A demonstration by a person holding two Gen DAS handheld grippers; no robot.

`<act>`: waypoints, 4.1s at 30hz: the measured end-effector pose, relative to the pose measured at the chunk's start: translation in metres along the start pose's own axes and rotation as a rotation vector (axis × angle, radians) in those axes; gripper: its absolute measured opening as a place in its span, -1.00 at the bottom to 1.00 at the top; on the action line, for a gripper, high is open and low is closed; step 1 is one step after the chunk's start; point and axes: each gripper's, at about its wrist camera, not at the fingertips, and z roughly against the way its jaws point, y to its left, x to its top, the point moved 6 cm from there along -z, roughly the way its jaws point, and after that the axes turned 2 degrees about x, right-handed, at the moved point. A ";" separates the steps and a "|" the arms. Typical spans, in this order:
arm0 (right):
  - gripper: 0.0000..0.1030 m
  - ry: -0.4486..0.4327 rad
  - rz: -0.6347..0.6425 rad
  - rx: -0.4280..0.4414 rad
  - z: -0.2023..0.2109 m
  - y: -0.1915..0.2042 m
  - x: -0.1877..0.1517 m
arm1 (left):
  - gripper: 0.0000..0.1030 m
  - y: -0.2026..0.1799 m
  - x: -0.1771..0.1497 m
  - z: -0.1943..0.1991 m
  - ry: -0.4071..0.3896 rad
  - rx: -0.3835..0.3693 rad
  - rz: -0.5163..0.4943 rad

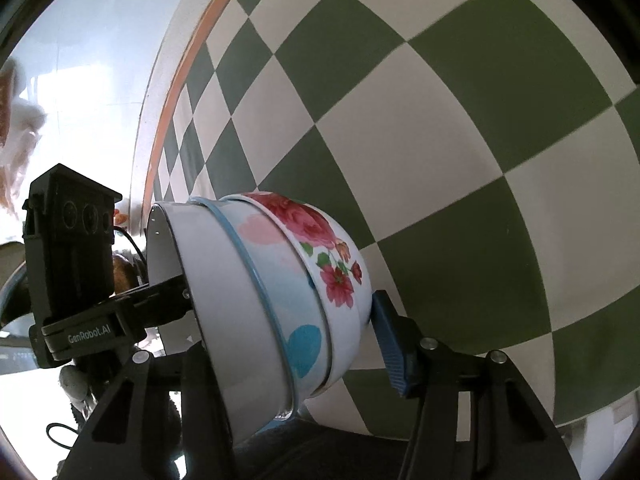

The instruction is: Organize plates and bowls

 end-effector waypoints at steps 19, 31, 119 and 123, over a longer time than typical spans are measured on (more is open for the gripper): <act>0.02 -0.006 0.127 -0.014 0.018 0.057 -0.002 | -0.02 0.019 -0.010 0.056 -0.128 -0.017 0.051; 0.00 0.087 0.235 -0.004 -0.017 0.125 -0.027 | -0.02 0.075 -0.044 0.106 -0.223 -0.009 0.174; 0.83 -0.272 0.641 -0.445 0.027 0.260 -0.174 | 0.91 0.134 -0.206 0.242 -0.686 0.468 0.211; 0.85 -0.333 0.608 -0.433 0.041 0.265 -0.192 | 0.91 0.122 -0.223 0.250 -0.705 0.486 0.170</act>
